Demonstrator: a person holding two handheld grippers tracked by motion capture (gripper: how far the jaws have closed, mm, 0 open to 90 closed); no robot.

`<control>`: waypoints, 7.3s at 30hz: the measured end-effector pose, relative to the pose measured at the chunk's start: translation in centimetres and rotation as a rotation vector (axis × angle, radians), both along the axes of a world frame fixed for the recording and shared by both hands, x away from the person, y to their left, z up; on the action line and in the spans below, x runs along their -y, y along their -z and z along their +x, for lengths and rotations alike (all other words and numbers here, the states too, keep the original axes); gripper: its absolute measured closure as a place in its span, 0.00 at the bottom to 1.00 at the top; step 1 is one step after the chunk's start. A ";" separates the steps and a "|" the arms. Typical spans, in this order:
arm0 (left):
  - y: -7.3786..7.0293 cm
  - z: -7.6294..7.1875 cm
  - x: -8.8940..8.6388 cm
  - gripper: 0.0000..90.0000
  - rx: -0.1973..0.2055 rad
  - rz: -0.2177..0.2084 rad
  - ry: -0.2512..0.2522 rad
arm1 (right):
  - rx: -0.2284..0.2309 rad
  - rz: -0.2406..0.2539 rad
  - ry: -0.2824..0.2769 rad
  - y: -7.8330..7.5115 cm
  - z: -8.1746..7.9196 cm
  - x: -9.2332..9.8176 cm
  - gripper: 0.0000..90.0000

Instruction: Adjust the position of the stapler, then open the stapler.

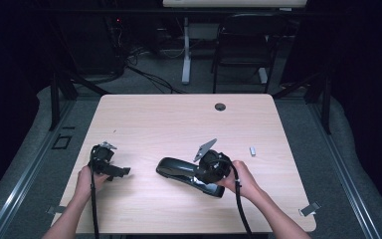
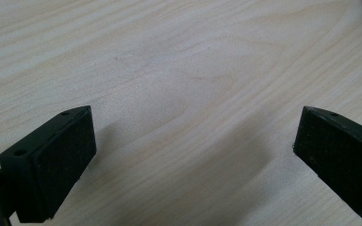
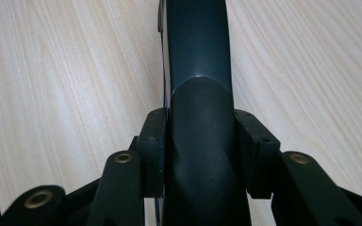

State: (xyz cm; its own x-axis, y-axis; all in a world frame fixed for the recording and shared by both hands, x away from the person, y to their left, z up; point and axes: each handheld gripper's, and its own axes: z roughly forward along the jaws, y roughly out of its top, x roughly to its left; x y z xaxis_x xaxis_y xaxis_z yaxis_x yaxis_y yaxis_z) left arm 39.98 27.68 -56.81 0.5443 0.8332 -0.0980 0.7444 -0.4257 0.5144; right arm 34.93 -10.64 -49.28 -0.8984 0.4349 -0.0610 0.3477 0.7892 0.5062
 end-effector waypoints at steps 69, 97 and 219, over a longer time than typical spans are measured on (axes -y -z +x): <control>-0.6 -0.5 0.8 0.00 0.019 -0.021 0.023 | -0.005 0.016 -0.331 0.3 2.9 1.0 0.66; -0.6 -0.6 1.1 0.00 0.014 -0.040 0.044 | -0.027 0.003 -0.054 0.0 0.9 5.8 0.58; -4.1 -10.5 21.6 1.00 0.330 -0.177 0.315 | 0.134 0.096 0.225 4.9 -3.0 6.7 0.95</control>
State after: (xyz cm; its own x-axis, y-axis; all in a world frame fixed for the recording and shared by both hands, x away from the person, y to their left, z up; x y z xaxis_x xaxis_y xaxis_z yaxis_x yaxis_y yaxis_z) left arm 29.52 6.08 -52.74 0.7928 0.6094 -0.0028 0.3783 -0.4885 0.7863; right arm 31.93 -17.30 -54.21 -0.7651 0.6323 -0.1214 0.4341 0.6459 0.6279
